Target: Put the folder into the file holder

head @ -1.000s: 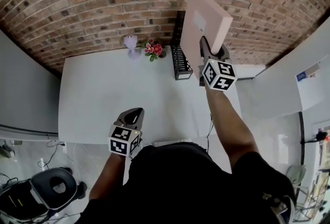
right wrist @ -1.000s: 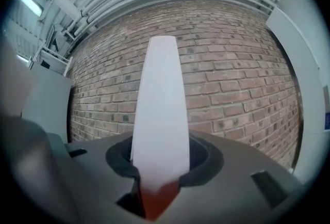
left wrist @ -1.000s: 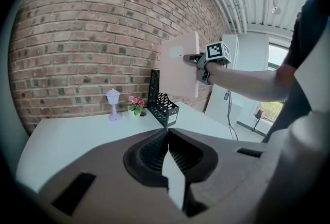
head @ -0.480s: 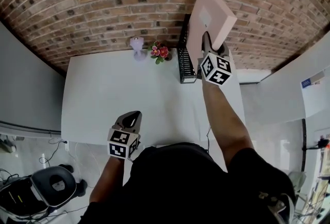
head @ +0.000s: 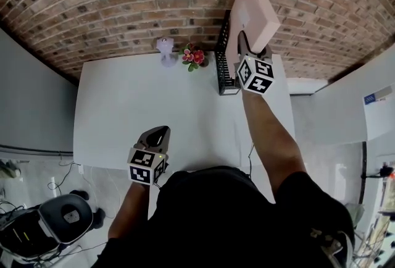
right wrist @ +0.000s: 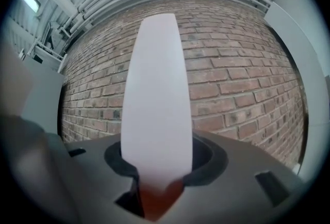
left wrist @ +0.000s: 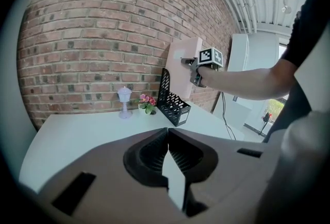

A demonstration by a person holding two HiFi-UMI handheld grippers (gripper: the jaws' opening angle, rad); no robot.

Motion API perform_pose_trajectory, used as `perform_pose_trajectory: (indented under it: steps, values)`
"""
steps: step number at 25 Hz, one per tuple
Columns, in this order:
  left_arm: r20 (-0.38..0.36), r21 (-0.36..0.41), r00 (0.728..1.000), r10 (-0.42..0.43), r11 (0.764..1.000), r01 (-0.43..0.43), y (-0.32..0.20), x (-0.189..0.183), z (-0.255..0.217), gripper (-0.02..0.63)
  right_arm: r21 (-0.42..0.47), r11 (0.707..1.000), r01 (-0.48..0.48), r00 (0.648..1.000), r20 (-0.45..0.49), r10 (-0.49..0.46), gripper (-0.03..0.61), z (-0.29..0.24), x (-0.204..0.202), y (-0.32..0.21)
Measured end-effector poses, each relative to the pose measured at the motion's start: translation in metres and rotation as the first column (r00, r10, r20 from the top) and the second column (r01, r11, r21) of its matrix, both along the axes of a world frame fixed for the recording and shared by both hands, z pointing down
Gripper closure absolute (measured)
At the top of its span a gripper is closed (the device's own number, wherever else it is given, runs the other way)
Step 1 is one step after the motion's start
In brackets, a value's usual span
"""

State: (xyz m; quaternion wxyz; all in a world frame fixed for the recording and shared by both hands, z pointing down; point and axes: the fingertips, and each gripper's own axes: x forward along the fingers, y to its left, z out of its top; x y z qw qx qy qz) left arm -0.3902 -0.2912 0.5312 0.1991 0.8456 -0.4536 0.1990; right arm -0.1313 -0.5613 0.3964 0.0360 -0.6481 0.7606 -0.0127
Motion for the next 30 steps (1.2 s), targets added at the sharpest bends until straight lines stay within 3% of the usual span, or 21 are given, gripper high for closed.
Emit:
perform_pose_trajectory:
  steps: [12, 16, 23, 30]
  values:
    - [-0.018, -0.008, 1.000, 0.009, 1.000, -0.009, -0.006, 0.005, 0.002, 0.609, -0.074, 0.997, 0.005, 0.999, -0.053, -0.009, 0.405, 0.055, -0.003, 0.003]
    - [-0.015, -0.017, 1.000, -0.003, 1.000, 0.003, -0.008, 0.001, 0.005, 0.609, -0.152, 0.988, 0.006, 0.998, -0.059, -0.015, 0.399, 0.083, -0.002, 0.002]
    - [-0.016, -0.021, 1.000, -0.010, 1.000, 0.009, -0.009, 0.002, 0.005, 0.609, -0.300, 0.954, 0.027, 0.994, -0.097, -0.058, 0.374, 0.133, -0.008, 0.005]
    - [-0.012, -0.022, 1.000, -0.013, 1.000, 0.012, -0.005, 0.004, 0.005, 0.609, -0.449, 0.892, 0.053, 0.985, -0.123, -0.120, 0.339, 0.184, -0.012, 0.012]
